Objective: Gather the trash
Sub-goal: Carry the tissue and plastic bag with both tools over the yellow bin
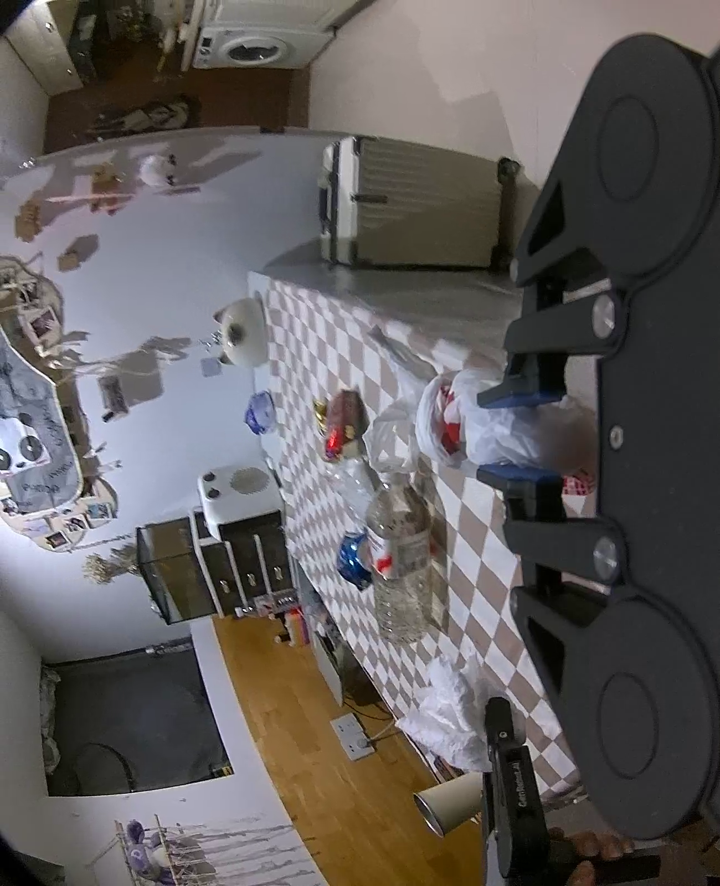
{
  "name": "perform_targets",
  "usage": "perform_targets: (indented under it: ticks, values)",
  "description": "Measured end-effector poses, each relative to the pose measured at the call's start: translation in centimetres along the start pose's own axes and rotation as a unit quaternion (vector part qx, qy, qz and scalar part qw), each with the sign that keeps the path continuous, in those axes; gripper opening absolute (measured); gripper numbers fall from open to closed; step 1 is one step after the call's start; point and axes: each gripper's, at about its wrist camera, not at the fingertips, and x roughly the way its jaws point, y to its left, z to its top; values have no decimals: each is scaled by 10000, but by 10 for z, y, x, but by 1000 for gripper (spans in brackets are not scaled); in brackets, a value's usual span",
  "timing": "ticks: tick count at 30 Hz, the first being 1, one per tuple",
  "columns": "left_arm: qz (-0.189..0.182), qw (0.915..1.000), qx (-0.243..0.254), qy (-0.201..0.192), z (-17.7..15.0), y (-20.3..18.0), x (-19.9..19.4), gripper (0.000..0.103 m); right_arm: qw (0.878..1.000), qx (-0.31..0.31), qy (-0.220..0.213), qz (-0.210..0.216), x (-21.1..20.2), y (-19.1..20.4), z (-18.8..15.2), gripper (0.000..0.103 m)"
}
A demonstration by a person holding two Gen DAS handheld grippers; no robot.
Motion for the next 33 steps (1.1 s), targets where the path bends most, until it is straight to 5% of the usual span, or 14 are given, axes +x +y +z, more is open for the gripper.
perform_targets:
  ticks: [17, 33]
  values:
    - [-1007, 9940, 423, 32, -7, -127, 18, 14, 9960, 252, -243, -822, -64, -74, -20, 22]
    - [-1818, 9738, 869, 1050, -67, -242, 100, 14, 9811, 935, 293, -1668, -74, -179, -84, 21]
